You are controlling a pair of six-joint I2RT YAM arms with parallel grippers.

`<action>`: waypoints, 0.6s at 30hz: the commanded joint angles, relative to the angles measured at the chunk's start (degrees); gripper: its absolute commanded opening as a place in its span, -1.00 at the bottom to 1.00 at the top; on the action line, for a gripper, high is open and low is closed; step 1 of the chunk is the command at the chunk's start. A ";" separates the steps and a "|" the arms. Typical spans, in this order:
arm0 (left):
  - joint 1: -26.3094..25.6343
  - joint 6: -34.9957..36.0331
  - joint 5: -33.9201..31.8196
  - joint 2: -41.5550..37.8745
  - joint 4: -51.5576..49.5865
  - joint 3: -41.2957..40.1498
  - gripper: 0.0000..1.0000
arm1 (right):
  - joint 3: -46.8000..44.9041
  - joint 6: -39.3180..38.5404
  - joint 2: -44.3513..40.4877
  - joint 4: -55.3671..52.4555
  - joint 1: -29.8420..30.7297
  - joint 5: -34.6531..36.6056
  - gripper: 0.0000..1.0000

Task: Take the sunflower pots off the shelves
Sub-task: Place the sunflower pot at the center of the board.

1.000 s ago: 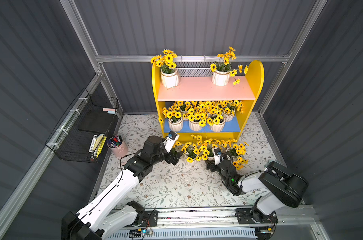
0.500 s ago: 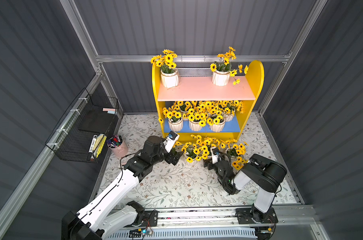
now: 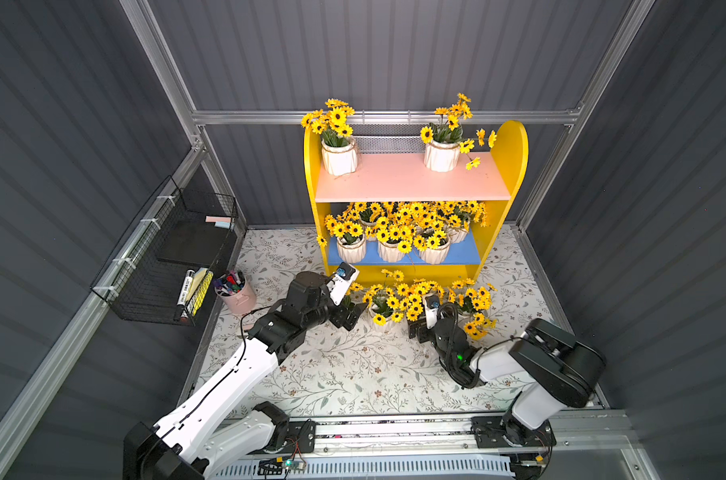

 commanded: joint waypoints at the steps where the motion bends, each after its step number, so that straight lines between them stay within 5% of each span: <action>1: -0.07 1.05 -0.06 0.01 0.21 -0.35 0.99 | 3.80 5.82 -8.25 -25.70 0.16 0.31 0.98; 12: -0.10 0.47 1.57 0.54 -0.40 0.09 0.99 | 8.52 10.04 -20.28 -56.30 0.46 -9.90 0.98; 18: -0.17 0.19 2.18 0.28 -0.57 0.38 0.99 | 10.94 11.76 -33.44 -64.58 0.78 -14.59 0.98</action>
